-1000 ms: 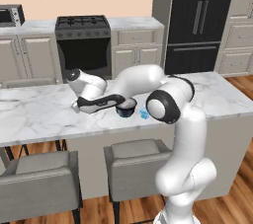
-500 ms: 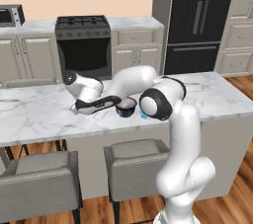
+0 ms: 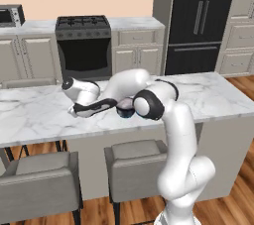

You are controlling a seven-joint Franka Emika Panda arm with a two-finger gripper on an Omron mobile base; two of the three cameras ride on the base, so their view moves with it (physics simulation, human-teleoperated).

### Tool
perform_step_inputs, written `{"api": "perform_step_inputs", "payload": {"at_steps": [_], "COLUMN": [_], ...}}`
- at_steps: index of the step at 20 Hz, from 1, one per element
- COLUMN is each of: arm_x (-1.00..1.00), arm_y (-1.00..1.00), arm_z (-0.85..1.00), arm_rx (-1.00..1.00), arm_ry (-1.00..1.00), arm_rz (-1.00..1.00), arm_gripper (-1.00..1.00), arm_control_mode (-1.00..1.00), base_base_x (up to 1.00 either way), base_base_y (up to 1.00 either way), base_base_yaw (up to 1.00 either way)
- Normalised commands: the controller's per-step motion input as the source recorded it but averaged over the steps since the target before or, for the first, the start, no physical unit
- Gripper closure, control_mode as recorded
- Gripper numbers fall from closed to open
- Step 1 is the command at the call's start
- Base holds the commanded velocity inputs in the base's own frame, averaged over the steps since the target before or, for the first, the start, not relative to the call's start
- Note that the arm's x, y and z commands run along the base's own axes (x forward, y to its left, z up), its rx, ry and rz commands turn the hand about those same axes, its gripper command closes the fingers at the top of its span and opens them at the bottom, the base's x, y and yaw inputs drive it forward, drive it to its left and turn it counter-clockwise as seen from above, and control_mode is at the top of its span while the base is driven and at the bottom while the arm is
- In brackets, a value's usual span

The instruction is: Stack the yogurt containers by placing the smaller containers on top of the larger containers.

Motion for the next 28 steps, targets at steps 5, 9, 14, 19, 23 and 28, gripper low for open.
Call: {"api": "perform_step_inputs", "payload": {"at_steps": [5, 9, 14, 19, 23, 28], "arm_x": [0.17, 0.16, 0.13, 0.20, 0.23, 0.20], "arm_y": [0.01, 0.01, 0.07, 0.10, 0.05, 0.05], "arm_z": [-0.18, -0.02, 0.00, 0.00, 0.00, 0.00], "arm_rx": [0.00, 0.00, 0.00, 0.00, 0.00, -0.01], "arm_ry": [0.00, 0.00, 0.00, 0.00, 0.00, 0.00], "arm_rz": [-0.01, -0.01, -0.01, -0.02, -0.02, -0.02], "arm_gripper": [-1.00, -1.00, -1.00, -1.00, -1.00, -1.00], "arm_control_mode": [-1.00, -1.00, -1.00, -1.00, -1.00, -1.00], "base_base_x": [0.00, 0.00, 0.00, 0.00, 0.00, 0.00], "base_base_y": [0.00, 0.00, 0.00, 0.00, 0.00, 0.00], "base_base_yaw": [0.00, 0.00, 0.00, 0.00, 0.00, 0.00]}}
